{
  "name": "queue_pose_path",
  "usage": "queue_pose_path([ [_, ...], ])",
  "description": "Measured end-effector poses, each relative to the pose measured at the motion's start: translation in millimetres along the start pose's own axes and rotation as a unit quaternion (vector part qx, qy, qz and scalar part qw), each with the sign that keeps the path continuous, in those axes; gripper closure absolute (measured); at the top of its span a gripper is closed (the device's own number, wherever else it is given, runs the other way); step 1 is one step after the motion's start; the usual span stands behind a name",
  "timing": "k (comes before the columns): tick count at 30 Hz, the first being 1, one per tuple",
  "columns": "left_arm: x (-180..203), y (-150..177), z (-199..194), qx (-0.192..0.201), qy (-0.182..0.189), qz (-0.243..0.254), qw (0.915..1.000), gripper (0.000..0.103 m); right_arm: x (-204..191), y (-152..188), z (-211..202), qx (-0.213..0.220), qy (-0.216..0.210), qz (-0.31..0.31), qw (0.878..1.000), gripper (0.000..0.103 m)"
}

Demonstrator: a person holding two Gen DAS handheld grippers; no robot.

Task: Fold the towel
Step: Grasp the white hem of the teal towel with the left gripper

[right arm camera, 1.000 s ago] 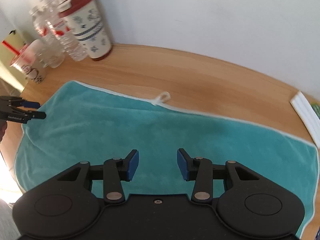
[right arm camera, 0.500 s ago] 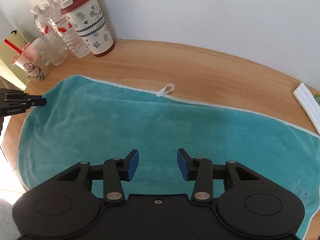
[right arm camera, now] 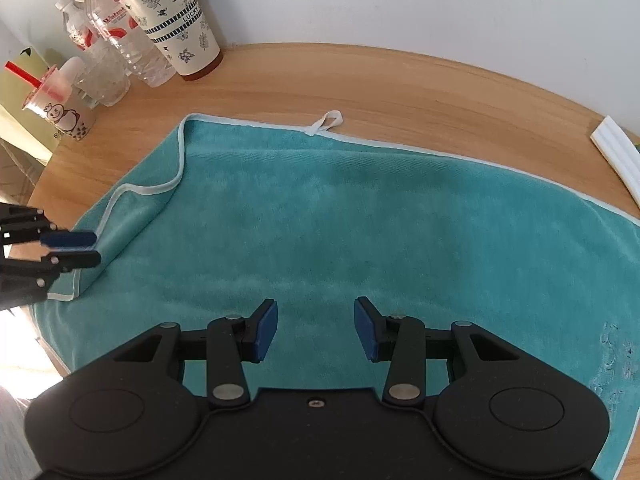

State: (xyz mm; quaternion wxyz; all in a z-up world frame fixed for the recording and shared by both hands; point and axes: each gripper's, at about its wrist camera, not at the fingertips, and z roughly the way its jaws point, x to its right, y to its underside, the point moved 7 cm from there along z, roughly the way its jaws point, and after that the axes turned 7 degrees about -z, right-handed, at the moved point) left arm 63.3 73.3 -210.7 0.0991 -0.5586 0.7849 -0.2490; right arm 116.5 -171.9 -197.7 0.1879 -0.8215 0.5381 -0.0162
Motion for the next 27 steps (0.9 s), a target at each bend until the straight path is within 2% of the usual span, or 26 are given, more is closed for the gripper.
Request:
queue_pose_path([
  [3,-23.3,-9.9,-11.0,0.019,-0.013,-0.044,0.9988,0.058,4.0,5.8,-1.0,-0.001,0.001,0.008,1.0,0.056],
  [7,-45.8,-23.1,-4.5,0.02,-0.029,-0.082,0.9961,0.058,8.3,18.9,-1.1,-0.007,0.002,0.022,1.0,0.056],
  [9,-49.7,-28.7,2.5,0.013,-0.02,-0.09,0.9956,0.058,10.3,26.3,-0.8,-0.012,0.002,0.028,1.0,0.056],
  [13,-42.9,-33.2,21.3,0.001,-0.025,-0.058,0.998,0.061,17.2,40.5,-2.3,-0.016,0.012,0.044,0.999,0.056],
  [19,-28.1,-38.2,37.9,-0.012,-0.01,-0.02,0.9997,0.065,31.9,58.5,-10.1,-0.008,0.042,0.06,0.997,0.056],
  [21,-24.5,-36.3,47.1,-0.028,-0.024,-0.002,0.9993,0.07,38.5,64.7,-12.7,-0.005,0.057,0.068,0.996,0.055],
  [24,-19.4,-38.7,47.7,-0.027,-0.015,0.006,0.9995,0.081,45.3,70.8,-14.2,-0.002,0.07,0.079,0.994,0.055],
  [25,-17.5,-38.6,46.8,-0.025,-0.015,0.012,0.9995,0.09,48.9,74.0,-13.5,-0.001,0.076,0.084,0.994,0.055],
  [27,-15.0,-37.8,46.4,-0.026,-0.023,0.026,0.9991,0.096,53.2,78.1,-10.3,-0.005,0.079,0.088,0.993,0.055],
])
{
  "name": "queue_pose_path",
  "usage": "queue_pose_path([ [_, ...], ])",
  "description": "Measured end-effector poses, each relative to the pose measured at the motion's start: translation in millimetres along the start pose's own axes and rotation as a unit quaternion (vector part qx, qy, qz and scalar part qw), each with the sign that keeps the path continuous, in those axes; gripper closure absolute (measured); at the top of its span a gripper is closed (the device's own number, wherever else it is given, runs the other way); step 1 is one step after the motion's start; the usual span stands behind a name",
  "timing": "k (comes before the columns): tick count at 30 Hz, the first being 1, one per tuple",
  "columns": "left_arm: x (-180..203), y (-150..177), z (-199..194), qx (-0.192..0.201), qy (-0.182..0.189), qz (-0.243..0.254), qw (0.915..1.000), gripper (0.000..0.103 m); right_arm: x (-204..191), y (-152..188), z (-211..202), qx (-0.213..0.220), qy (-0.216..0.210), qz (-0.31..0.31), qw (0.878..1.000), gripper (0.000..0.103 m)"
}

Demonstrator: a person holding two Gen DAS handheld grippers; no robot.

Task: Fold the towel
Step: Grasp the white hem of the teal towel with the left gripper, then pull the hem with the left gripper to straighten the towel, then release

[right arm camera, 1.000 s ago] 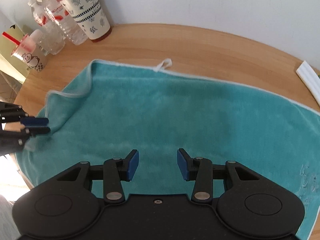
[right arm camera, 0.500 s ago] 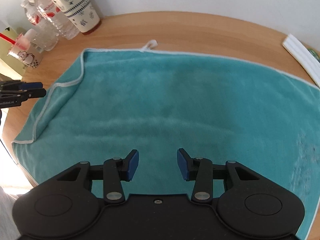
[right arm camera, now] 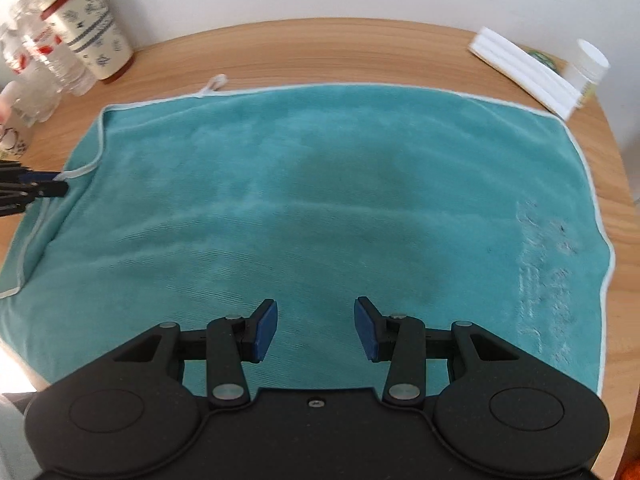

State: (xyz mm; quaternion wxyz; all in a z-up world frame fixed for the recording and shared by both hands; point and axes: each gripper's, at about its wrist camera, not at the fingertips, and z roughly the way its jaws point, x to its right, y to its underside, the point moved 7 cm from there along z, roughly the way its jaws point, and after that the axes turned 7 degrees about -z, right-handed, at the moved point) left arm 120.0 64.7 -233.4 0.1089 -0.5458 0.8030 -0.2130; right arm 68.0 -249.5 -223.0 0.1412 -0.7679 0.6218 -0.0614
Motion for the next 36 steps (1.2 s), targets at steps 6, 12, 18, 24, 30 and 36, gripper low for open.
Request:
queue_pose_path([
  [6,-1.4,-5.7,-17.9,0.01,-0.02,0.023,0.9995,0.096,4.7,3.8,1.4,0.016,-0.005,0.006,1.0,0.051],
  [12,-30.0,-14.8,-36.0,0.03,-0.057,0.002,0.9979,0.096,-2.6,8.5,2.1,0.015,0.008,-0.031,0.999,0.046],
  [18,-52.2,-19.2,-45.0,0.031,-0.07,-0.008,0.997,0.096,-6.7,9.2,3.9,0.009,0.008,-0.035,0.999,0.036],
  [24,-64.2,-21.9,-41.8,0.023,-0.066,-0.023,0.9973,0.096,-12.7,11.7,6.3,0.007,0.015,-0.046,0.999,0.03],
  [30,-68.6,-17.5,-28.3,-0.004,-0.031,-0.044,0.9986,0.083,-13.2,11.7,6.4,0.004,0.015,-0.048,0.999,0.029],
  [36,-71.5,-7.7,-2.6,-0.039,-0.033,-0.045,0.9977,0.073,-15.4,12.2,6.6,0.002,0.019,-0.053,0.998,0.027],
])
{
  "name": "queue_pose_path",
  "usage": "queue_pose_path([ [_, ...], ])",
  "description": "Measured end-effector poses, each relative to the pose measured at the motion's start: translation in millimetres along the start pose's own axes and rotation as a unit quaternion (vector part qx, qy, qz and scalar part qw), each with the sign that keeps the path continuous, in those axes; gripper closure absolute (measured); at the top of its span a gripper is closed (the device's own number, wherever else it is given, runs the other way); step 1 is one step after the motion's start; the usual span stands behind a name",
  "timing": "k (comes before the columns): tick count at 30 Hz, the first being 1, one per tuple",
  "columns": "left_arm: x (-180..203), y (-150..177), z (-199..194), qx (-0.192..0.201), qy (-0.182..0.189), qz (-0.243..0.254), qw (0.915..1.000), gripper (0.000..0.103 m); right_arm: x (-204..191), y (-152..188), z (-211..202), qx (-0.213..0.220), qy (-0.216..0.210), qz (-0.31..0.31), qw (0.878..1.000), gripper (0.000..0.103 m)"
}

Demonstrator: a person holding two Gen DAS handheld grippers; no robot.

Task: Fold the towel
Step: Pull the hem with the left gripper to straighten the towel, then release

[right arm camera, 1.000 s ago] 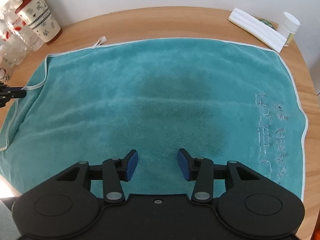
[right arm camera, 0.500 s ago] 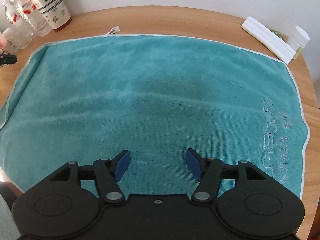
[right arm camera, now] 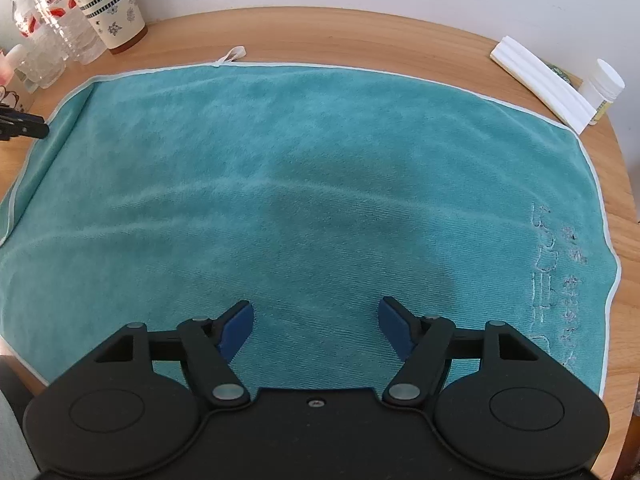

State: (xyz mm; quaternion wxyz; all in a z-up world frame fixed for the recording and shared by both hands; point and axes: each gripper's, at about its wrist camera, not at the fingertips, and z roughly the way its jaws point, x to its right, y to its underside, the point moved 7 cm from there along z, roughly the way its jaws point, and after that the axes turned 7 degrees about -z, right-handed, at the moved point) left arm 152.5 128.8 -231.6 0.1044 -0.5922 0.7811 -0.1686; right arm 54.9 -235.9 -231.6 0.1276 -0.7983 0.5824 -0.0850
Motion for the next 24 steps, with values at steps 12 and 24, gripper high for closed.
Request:
queue_pose_path([
  [12,-13.4,-1.7,-9.7,0.017,0.001,-0.037,0.9992,0.097,-5.4,1.9,1.0,0.004,-0.004,-0.007,1.0,0.02],
  [24,-15.4,3.6,-0.2,0.014,0.026,-0.083,0.9961,0.096,-12.2,2.1,3.8,-0.012,0.006,-0.035,0.999,0.016],
])
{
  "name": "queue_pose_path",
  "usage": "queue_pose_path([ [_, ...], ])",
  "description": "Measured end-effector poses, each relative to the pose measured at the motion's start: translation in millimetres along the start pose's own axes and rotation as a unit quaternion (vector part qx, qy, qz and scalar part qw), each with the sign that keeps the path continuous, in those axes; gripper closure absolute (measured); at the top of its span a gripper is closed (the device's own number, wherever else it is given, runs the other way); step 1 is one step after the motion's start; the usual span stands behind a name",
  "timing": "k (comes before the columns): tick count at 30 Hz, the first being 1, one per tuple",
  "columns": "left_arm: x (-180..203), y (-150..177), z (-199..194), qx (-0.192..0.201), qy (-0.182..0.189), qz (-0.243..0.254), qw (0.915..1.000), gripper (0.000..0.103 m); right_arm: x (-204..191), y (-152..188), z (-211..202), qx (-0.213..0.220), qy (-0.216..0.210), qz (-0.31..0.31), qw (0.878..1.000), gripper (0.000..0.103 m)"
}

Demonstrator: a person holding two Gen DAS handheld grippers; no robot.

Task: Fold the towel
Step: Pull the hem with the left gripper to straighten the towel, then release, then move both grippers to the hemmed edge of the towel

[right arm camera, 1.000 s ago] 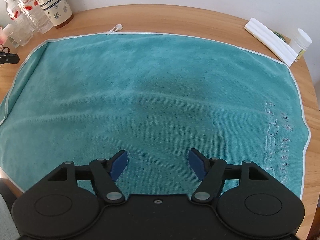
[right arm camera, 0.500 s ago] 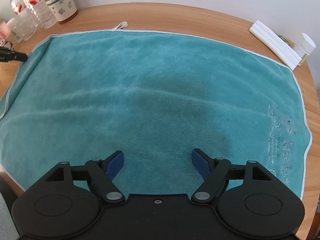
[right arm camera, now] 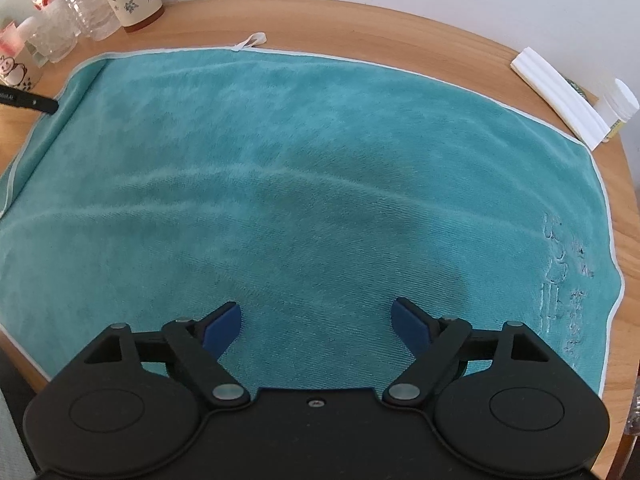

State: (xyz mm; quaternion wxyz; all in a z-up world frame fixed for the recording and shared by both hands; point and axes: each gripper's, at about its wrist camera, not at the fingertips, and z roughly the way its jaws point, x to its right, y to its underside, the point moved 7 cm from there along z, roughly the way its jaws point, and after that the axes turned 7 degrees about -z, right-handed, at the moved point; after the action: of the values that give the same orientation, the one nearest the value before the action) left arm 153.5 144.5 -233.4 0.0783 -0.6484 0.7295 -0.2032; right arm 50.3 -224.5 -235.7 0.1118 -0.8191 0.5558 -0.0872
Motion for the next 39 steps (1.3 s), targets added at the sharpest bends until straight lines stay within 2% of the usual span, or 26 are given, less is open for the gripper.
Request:
queue_pose_path([
  [5,-5.9,-4.3,-5.5,0.014,-0.027,0.016,0.9994,0.098,0.2,0.0,0.6,-0.003,0.0,-0.006,1.0,0.016],
  [8,-17.3,-10.9,-11.2,0.027,-0.063,0.026,0.9973,0.098,0.2,0.1,0.8,-0.004,0.0,-0.009,1.0,0.016],
  [10,-29.4,-17.0,-13.4,0.037,-0.107,0.035,0.9929,0.098,-0.2,0.1,1.4,-0.007,0.003,-0.008,1.0,0.016],
  [12,-42.7,-25.8,-16.3,0.052,-0.154,0.043,0.9858,0.098,-0.1,-0.1,1.7,-0.011,0.004,-0.006,1.0,0.016],
  [17,-61.2,-42.2,-15.6,0.064,-0.219,0.039,0.9728,0.096,-0.6,-1.3,2.9,-0.015,0.005,-0.003,1.0,0.016],
  [19,-65.4,-44.1,-10.3,0.062,-0.265,0.055,0.9607,0.095,-0.3,-1.6,3.1,-0.017,0.006,-0.001,1.0,0.015],
  [21,-70.1,-44.8,-5.4,0.056,-0.311,0.065,0.9466,0.077,0.1,-1.7,3.4,-0.017,0.006,0.0,1.0,0.015],
  [22,-71.8,-44.4,-4.8,0.052,-0.316,0.06,0.9455,0.063,0.4,-1.7,3.6,-0.017,0.007,0.001,1.0,0.015],
  [24,-70.0,-41.1,-12.8,0.062,-0.288,0.042,0.9548,0.062,3.0,-0.8,2.7,-0.016,0.008,0.009,1.0,0.016],
  [26,-68.1,-37.1,-20.7,0.065,-0.287,0.033,0.9553,0.053,10.5,1.2,-2.0,-0.007,0.009,0.033,0.999,0.018],
  [29,-57.6,-19.3,-36.1,0.063,-0.249,0.006,0.9664,0.044,34.4,8.1,-21.3,0.04,0.012,0.089,0.995,0.018],
  [32,-41.0,6.2,-46.5,0.061,-0.217,-0.005,0.9743,0.044,62.3,25.5,-28.4,0.051,0.06,0.122,0.989,0.018],
  [36,-24.2,39.7,-41.3,0.04,-0.205,-0.007,0.978,0.044,118.2,54.6,-36.3,0.062,0.119,0.195,0.972,0.021],
  [39,-16.9,58.7,-31.9,0.02,-0.213,-0.009,0.9769,0.044,155.5,67.6,-39.2,0.078,0.141,0.237,0.958,0.027],
])
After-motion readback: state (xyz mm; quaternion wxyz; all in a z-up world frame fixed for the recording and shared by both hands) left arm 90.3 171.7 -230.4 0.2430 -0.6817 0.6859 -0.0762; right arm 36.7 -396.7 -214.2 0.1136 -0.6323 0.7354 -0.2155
